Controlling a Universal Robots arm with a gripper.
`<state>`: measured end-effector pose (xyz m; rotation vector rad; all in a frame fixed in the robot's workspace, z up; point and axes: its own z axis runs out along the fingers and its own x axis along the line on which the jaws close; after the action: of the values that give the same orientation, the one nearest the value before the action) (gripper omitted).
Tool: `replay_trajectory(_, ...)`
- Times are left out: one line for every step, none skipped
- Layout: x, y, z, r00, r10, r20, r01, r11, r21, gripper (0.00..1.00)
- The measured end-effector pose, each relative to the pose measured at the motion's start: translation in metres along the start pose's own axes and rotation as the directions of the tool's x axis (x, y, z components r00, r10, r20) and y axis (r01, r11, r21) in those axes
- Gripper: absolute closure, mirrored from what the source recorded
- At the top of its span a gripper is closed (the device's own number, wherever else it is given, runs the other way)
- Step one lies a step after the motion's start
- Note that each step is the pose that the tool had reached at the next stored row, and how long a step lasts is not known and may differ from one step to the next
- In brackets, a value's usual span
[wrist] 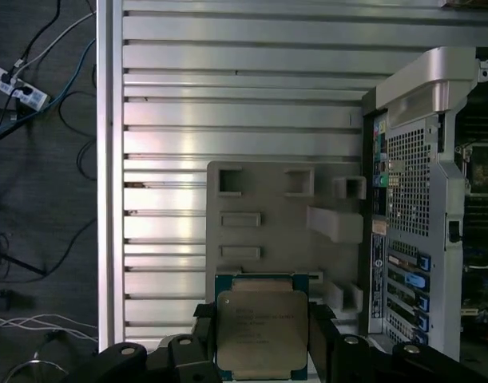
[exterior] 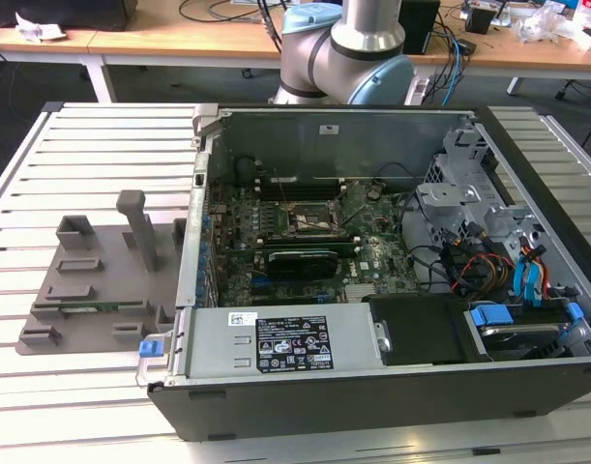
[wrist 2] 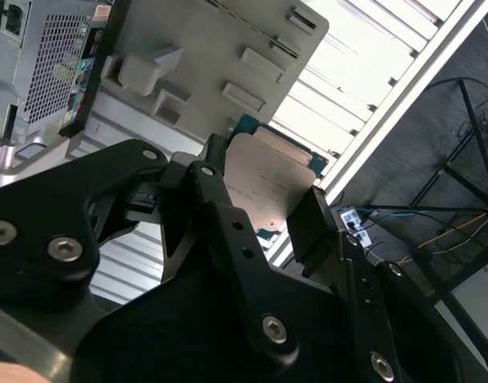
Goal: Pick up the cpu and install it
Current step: 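Pick up the cpu and move it towards the insertion slot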
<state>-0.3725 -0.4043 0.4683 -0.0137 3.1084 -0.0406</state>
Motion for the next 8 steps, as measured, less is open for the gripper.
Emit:
replay_trajectory(0.0000, 0.0001, 0.0056, 1.0000, 0.000, 0.0001, 0.000, 1.0000, 0.0000, 0.45)
replay_trajectory(0.0001, 0.0002, 0.0097, 1.0000, 0.000, 0.0001, 0.000, 1.0000, 0.0000, 0.45)
replay_trajectory(0.0002, 0.0004, 0.0157, 1.0000, 0.000, 0.0001, 0.000, 1.0000, 0.0000, 0.45)
replay_trajectory(0.0002, 0.0005, 0.0181, 1.0000, 0.000, 0.0002, 0.000, 1.0000, -0.0001, 0.45)
replay_trajectory(0.0002, 0.0005, 0.0200, 1.0000, 0.000, 0.0001, 0.000, 1.0000, 0.0000, 0.45)
replay_trajectory(0.0003, 0.0006, 0.0247, 1.0000, 0.000, 0.0000, 0.000, 1.0000, 0.0000, 0.45)
replay_trajectory(0.0003, 0.0008, 0.0306, 1.0000, 0.000, 0.0001, 0.000, 1.0000, 0.0000, 0.45)
replay_trajectory(0.0003, 0.0009, 0.0347, 1.0000, 0.000, 0.0002, 0.000, 1.0000, -0.0001, 0.45)
